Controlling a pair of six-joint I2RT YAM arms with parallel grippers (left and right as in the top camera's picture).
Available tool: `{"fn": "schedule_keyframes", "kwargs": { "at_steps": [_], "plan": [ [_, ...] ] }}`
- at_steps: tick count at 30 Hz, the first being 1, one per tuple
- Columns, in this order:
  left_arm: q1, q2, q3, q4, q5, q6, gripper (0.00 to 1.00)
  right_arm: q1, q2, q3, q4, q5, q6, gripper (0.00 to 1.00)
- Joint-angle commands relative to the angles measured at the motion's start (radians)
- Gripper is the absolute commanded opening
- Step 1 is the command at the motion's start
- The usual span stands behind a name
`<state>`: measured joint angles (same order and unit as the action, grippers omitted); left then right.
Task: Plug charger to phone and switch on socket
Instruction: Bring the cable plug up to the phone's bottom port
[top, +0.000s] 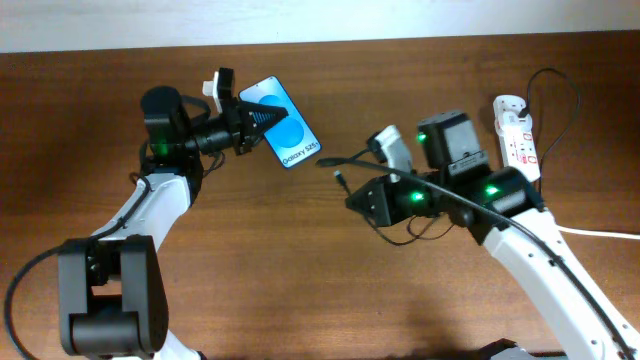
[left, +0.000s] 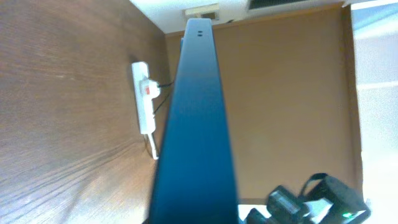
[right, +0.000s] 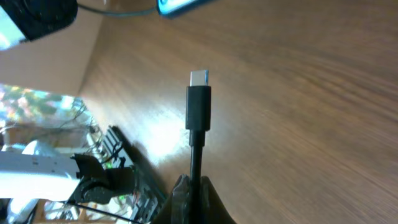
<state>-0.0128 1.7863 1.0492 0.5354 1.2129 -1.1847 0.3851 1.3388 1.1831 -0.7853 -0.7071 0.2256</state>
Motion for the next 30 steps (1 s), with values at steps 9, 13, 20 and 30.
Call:
{"fn": "schedule_keyframes", "kwargs": {
  "at_steps": [9,13,20,30],
  "plan": [
    [0.0,-0.006,0.015,0.032,0.156,-0.132,0.0,0.147,0.071,-0.069,0.333,0.169,0.172,0.04],
    [0.0,-0.006,0.014,0.032,0.151,-0.133,0.0,0.147,0.075,-0.069,0.299,0.13,0.176,0.04],
    [0.0,-0.006,0.014,0.032,0.121,-0.14,0.0,0.147,0.075,-0.069,0.289,0.071,0.176,0.04],
    [0.001,-0.006,0.014,0.032,0.138,-0.139,0.0,0.146,0.075,-0.069,0.303,0.09,0.176,0.04]
  ]
}}
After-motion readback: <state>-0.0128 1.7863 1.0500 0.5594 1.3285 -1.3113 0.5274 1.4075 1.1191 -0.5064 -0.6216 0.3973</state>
